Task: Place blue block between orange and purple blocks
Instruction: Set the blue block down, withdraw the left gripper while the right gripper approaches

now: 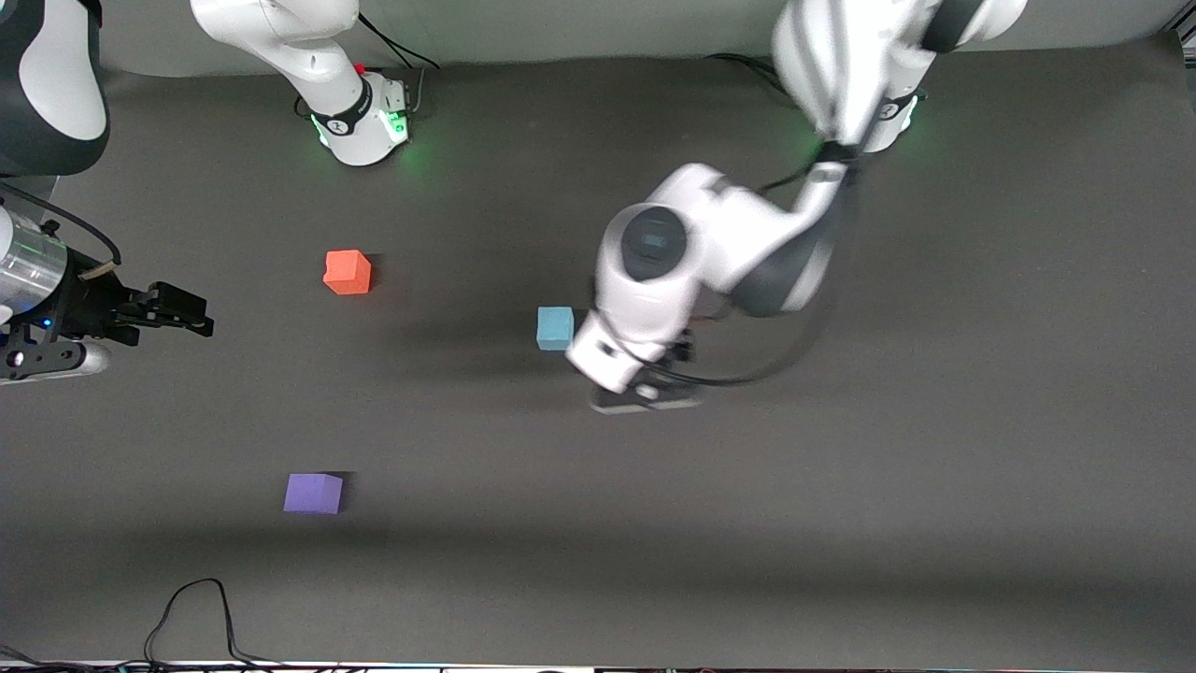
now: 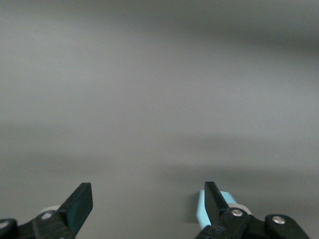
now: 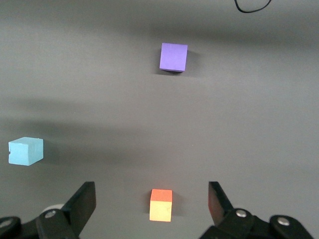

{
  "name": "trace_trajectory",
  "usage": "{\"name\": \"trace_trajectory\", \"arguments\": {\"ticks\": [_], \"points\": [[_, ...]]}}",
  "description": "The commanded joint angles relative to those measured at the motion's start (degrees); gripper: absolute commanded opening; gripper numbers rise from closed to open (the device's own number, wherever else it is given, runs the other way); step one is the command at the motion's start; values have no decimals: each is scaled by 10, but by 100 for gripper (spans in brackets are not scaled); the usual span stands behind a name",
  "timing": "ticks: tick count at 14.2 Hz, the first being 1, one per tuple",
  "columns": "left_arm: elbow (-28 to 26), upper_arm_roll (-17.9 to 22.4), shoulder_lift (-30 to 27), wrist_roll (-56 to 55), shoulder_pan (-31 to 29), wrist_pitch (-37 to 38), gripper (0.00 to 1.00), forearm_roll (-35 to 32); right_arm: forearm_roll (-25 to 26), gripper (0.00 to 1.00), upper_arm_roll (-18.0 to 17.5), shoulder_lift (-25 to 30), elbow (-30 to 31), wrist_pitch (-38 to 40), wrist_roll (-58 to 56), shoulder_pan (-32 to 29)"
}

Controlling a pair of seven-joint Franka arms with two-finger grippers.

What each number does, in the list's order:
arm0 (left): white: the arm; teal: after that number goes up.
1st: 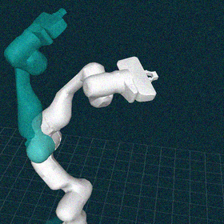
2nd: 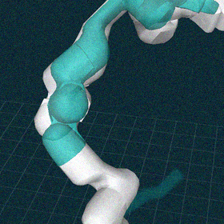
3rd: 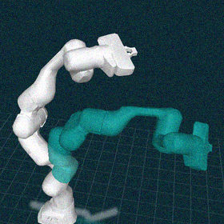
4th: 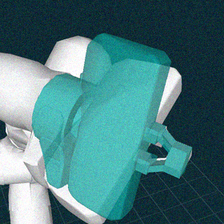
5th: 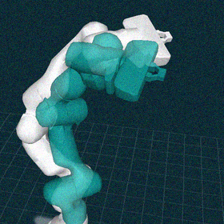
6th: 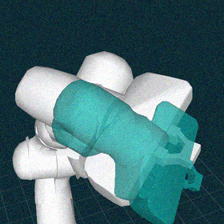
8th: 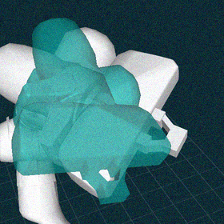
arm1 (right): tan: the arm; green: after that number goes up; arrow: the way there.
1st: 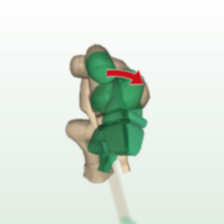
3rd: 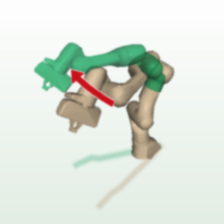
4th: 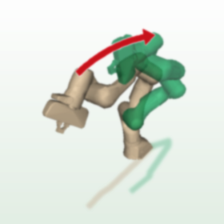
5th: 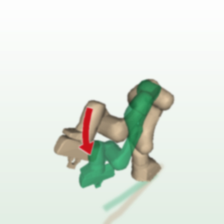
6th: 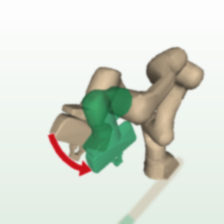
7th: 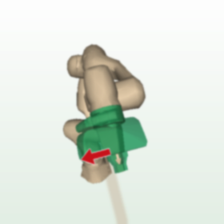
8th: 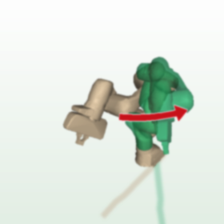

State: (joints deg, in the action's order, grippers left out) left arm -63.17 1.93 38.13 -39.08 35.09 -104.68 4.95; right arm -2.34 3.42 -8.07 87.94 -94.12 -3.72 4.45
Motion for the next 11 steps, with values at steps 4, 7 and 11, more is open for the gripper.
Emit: {"name": "trace_trajectory", "arguments": {"ticks": [4, 7, 11], "points": [[-117, -10, -147, 216, -185, 97, 100, 20, -5, 100, 2, 7, 9, 6, 142, 120], [-126, -9, -190, 315, -263, 146, 100, 15, -5, 100, 2, 6, 21, 0, 237, 207], [-179, -7, -264, 383, -327, 156, 100, 10, -4, 100, 3, 5, 69, -49, 295, 306]]}}
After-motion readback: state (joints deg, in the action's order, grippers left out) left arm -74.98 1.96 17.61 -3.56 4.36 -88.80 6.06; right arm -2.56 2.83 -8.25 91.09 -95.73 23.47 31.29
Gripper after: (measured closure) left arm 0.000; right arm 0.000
